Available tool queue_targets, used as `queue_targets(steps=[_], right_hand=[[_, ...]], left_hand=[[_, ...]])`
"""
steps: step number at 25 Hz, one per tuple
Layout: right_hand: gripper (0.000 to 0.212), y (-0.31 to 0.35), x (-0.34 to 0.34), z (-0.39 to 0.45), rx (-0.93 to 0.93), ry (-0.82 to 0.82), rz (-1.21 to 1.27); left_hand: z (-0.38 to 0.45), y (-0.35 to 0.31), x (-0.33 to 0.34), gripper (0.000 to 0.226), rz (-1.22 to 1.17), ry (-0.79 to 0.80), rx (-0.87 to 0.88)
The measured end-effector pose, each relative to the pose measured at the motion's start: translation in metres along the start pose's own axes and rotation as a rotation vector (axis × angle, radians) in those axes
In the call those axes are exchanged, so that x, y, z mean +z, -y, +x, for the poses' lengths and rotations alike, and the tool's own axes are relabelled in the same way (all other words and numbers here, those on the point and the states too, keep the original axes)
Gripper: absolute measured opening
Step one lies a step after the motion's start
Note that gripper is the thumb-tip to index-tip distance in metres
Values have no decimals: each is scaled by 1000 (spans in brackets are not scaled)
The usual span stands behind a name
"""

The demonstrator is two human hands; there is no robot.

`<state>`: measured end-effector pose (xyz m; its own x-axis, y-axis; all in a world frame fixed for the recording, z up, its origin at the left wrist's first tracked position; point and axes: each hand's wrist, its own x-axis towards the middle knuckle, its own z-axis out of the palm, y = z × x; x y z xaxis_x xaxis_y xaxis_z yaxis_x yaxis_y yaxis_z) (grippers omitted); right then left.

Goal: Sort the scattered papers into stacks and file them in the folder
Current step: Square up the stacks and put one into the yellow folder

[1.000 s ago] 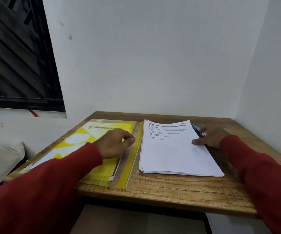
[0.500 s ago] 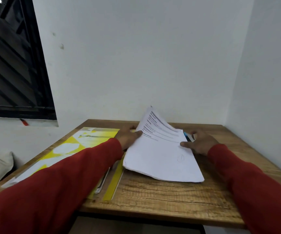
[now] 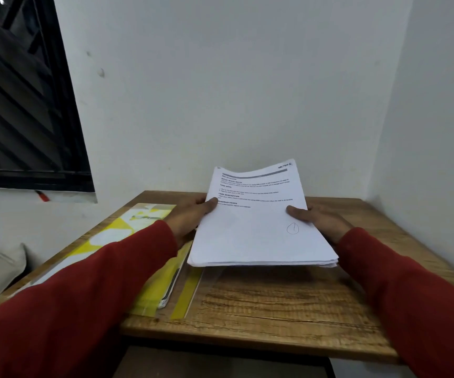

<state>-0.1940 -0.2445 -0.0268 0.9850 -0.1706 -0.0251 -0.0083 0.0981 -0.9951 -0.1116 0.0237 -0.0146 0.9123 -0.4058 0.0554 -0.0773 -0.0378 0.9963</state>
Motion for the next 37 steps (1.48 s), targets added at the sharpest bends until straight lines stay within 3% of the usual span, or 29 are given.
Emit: queue_targets(steps=[2, 4, 6, 7, 9, 11, 15, 22, 27, 35, 37], right_hand=[[29, -2, -1, 2, 4, -15, 39], [30, -6, -2, 6, 12, 5, 93], [32, -11, 1, 8, 14, 26, 92], [32, -13, 3, 8, 7, 23, 86], [29, -15, 5, 8, -1, -3, 87], [31, -16, 6, 8, -2, -27, 99], [31, -16, 5, 5, 11, -63, 105], [34, -15, 2, 5, 29, -45, 106], [32, -16, 2, 4, 61, -12, 199], [18, -12, 30, -3, 226, 144, 74], [26, -9, 26, -3, 234, 157, -30]], left_hand=[[-8, 2, -21, 30, 404, -73, 139], [-22, 10, -44, 69, 943, -166, 254], [-33, 20, -58, 110, 1406, -200, 150], [-40, 22, -59, 116, 1535, -170, 45], [-52, 22, -53, 104, 1657, -94, -101], [-58, 18, -44, 84, 1694, -96, -121], [-57, 12, -40, 71, 1674, -81, -157], [-52, 9, -53, 71, 1482, -38, -89], [-63, -1, -45, 30, 1630, -230, 120], [-84, -21, -40, 30, 1679, -487, 234], [-89, -21, -42, 30, 1659, -511, 232]])
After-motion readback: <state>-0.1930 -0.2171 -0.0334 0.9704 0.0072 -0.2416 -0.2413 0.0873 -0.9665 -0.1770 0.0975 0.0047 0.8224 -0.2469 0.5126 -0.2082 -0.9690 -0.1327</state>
